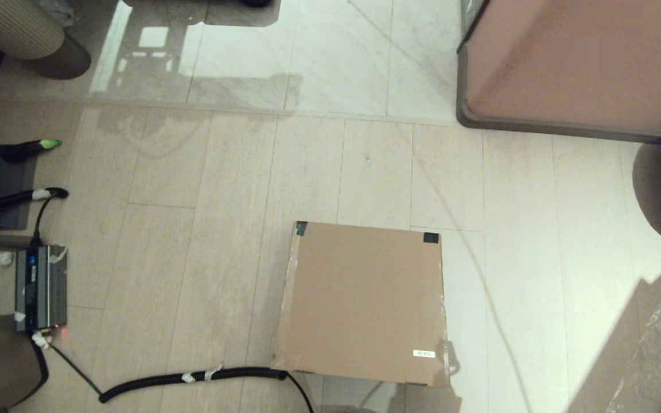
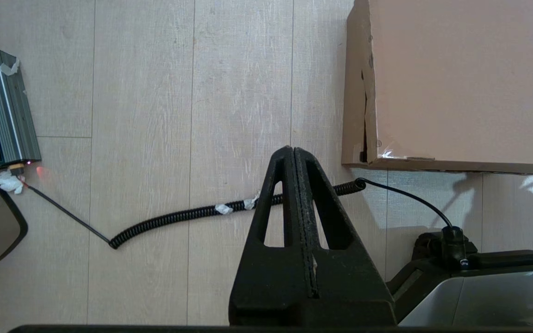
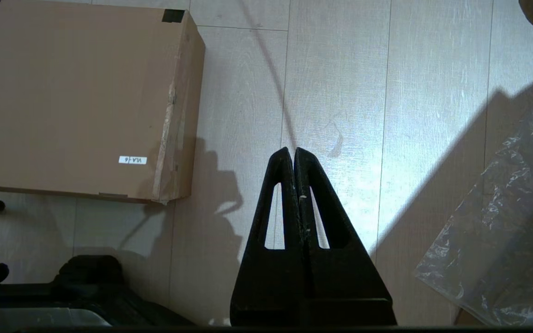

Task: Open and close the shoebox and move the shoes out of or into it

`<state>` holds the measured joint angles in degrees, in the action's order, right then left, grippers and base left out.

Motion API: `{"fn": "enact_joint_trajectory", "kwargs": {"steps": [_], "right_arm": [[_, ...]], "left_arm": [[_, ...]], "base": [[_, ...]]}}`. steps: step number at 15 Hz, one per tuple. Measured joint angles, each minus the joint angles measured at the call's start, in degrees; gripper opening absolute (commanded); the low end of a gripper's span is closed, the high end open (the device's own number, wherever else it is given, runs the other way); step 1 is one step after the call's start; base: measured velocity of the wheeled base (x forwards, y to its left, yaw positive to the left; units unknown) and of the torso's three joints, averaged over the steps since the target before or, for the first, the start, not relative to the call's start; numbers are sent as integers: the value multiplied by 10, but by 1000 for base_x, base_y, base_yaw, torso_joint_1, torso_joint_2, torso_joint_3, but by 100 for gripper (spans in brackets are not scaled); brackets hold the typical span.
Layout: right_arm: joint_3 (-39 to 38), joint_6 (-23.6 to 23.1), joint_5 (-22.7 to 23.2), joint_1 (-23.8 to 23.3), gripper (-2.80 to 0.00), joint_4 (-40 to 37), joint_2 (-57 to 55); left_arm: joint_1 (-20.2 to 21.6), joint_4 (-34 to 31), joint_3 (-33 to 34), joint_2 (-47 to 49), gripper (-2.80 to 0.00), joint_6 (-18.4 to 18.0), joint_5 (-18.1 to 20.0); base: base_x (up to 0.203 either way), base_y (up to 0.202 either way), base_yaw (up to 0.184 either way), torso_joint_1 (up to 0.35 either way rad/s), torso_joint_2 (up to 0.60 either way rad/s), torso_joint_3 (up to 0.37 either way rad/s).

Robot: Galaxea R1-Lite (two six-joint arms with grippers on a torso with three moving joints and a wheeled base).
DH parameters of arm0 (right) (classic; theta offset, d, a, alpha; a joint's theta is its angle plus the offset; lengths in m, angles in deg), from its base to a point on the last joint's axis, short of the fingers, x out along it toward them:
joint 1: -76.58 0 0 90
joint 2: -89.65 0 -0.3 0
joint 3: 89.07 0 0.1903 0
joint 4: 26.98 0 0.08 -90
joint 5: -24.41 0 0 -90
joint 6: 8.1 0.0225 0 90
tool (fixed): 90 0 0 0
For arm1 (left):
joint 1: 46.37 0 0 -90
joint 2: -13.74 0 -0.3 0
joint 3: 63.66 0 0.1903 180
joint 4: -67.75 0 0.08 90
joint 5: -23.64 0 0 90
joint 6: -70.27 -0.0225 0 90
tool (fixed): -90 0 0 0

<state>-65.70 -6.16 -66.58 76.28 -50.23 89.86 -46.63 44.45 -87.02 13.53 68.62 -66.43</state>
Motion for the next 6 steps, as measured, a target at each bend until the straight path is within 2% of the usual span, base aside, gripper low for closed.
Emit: {"fn": "enact_joint_trajectory", "kwargs": {"steps": [6], "right_arm": [[0,-14,2,0,-280,-3,0]], "left_arm": [[0,0,0,0,-280,0,0]], "base": [[0,0,0,0,0,0]]}}
